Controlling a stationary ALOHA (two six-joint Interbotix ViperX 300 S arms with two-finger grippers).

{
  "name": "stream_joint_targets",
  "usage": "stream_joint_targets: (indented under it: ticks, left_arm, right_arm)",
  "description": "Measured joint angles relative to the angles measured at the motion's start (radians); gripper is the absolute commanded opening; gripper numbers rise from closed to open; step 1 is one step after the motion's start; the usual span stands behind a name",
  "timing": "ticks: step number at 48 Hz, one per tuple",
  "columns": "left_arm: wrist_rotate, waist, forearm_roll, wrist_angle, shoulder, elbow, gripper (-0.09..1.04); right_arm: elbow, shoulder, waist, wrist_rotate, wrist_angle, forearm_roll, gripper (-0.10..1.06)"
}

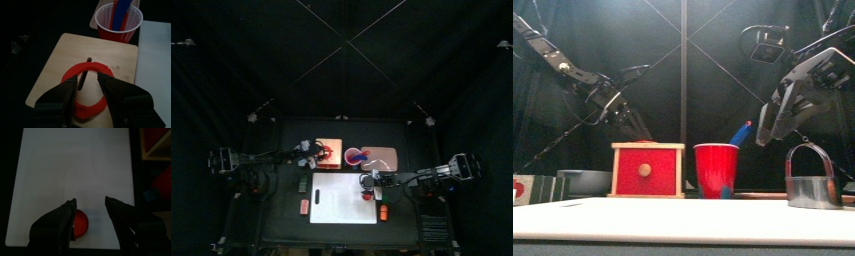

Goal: Get the cutter from the drawer then cut the dough then place the extra dough in the bowl
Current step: Place the extra dough in the bowl

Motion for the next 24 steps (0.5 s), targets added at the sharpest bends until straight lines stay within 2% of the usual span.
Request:
stream_joint_targets:
  ticks: [11,24]
  left_arm:
    - [0.002,0.048,0.067,0.008,-0.003,0.000,0.78]
    - [0.002,0.087,0.072,0.044,0.008,0.003,0.78]
  right_arm:
    - [0.005,0.000,0.000,0.000,0.000,-0.002,0.85]
    - [0.006,0.000,-0.002,0.000,0.000,0.000,0.85]
